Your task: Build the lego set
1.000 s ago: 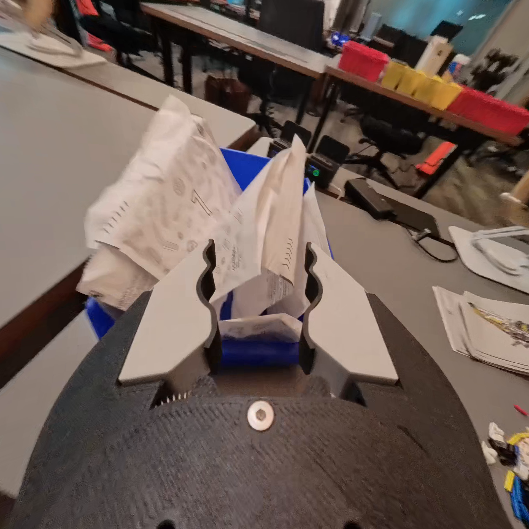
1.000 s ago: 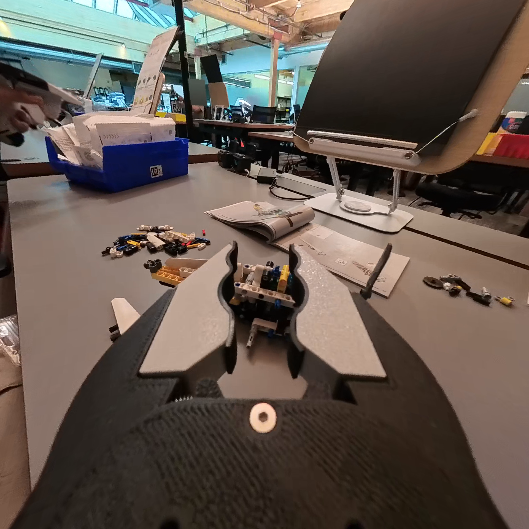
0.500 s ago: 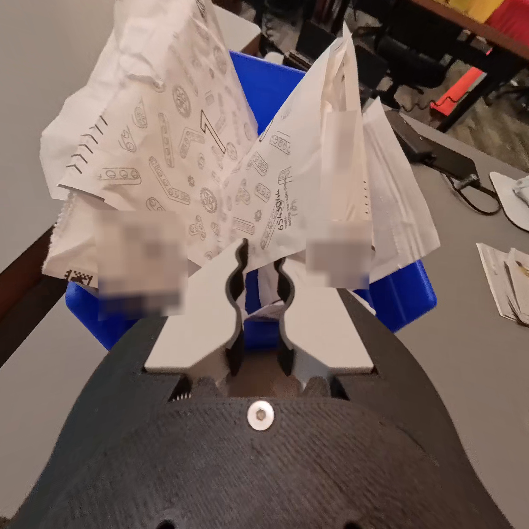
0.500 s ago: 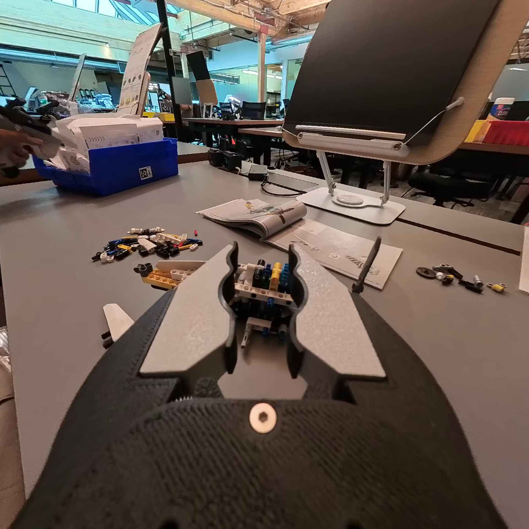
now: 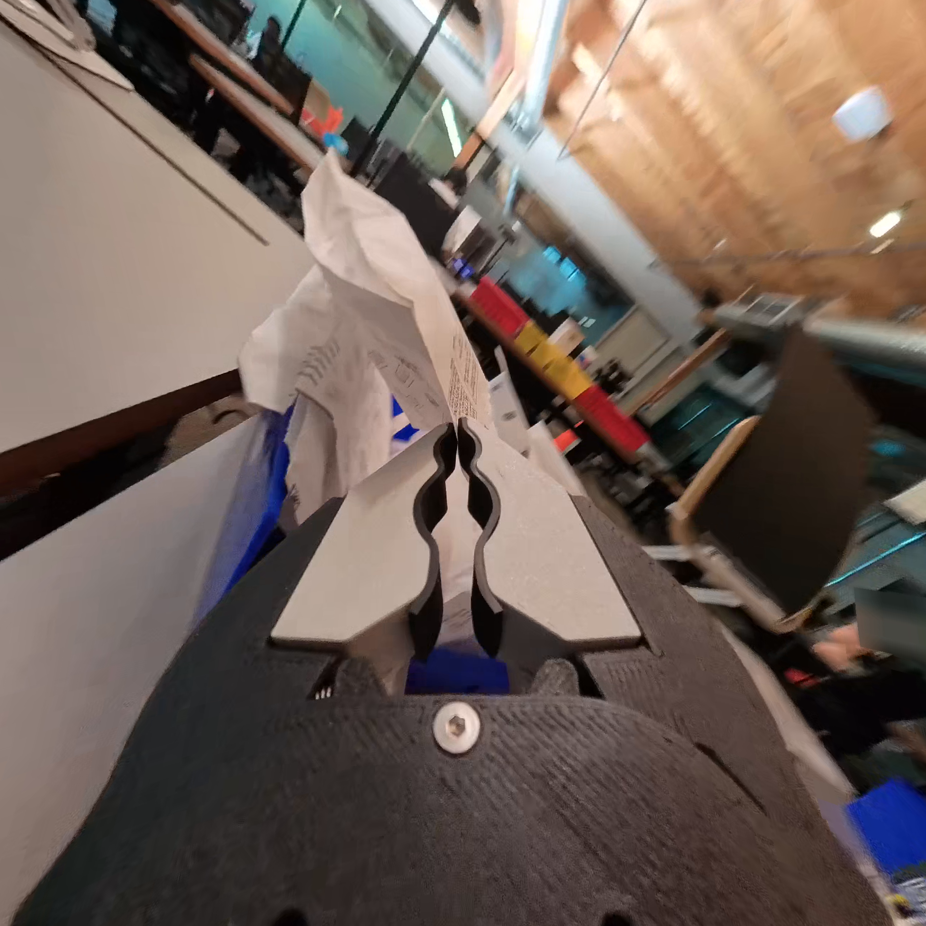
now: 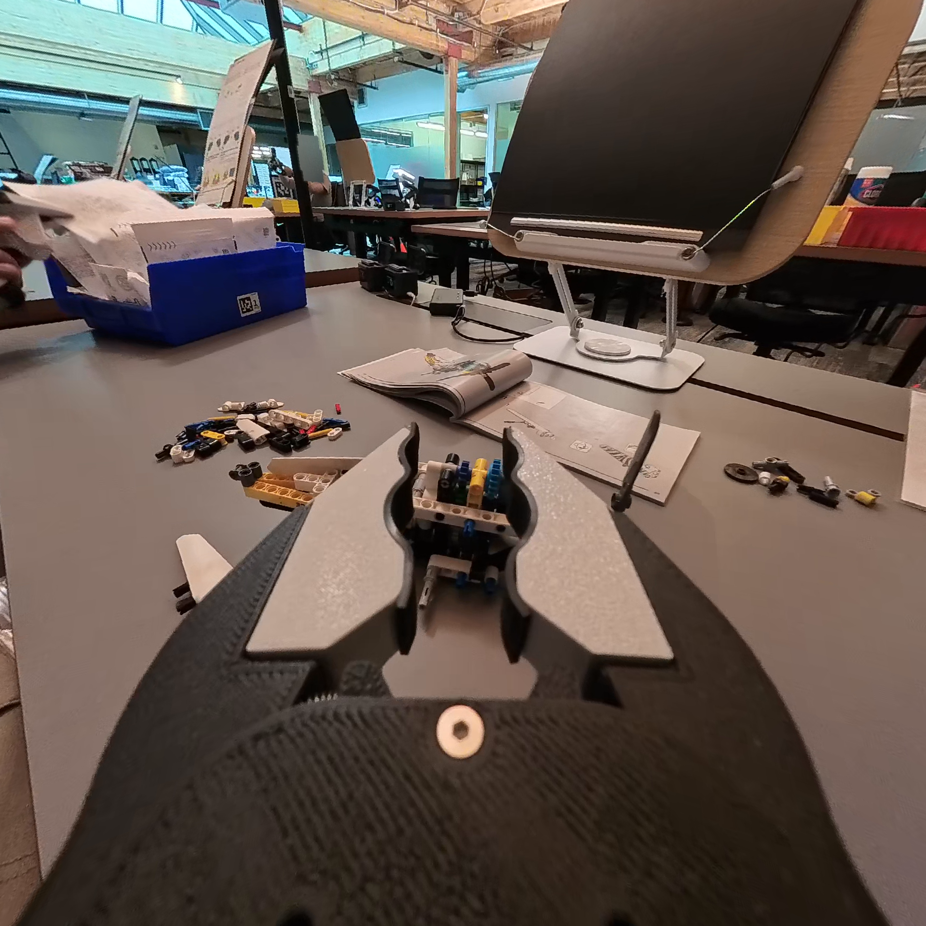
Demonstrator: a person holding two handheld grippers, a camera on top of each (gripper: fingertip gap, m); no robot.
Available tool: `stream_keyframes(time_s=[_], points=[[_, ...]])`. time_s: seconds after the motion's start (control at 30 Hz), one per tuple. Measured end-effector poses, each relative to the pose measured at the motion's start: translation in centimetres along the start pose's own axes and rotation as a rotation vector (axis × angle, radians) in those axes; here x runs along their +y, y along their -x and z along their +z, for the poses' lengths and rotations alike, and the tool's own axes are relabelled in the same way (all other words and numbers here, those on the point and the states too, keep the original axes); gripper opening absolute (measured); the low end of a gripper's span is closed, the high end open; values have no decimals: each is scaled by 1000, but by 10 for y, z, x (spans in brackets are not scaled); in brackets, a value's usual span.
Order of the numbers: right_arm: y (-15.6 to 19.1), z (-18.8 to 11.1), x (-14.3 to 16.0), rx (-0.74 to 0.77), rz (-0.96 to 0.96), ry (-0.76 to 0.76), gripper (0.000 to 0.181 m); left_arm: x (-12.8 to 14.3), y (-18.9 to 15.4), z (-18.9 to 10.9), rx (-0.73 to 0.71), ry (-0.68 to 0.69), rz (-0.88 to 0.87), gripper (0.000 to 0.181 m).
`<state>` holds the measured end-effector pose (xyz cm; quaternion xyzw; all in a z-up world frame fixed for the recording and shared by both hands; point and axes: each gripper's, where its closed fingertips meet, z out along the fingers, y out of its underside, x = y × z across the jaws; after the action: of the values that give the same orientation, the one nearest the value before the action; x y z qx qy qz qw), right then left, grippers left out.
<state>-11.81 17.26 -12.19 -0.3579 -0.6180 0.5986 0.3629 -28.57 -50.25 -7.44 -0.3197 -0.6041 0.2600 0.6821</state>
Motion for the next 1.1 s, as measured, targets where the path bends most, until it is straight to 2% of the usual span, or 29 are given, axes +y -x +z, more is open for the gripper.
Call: stream_keyframes(time_s=[0.07,0.17,0.4,0.63,1.1], points=[[0,0,0,0,-4,1,31,-15,-13,-6,128,-90,-142,0],[1,0,0,-2,-8,1,31,-33,-34,-19,394,-171,-381,0],[2,-1,-1,-1,-21,-8,31,-81,-43,-68,995,-383,-1008,0],[5,0,0,-5,-41,-5,31,-86,-75,-76,1212,-340,-1061,0],[11,2,3,-11,-97,20,31,-82,-134,-107,1540,-201,-923,0]])
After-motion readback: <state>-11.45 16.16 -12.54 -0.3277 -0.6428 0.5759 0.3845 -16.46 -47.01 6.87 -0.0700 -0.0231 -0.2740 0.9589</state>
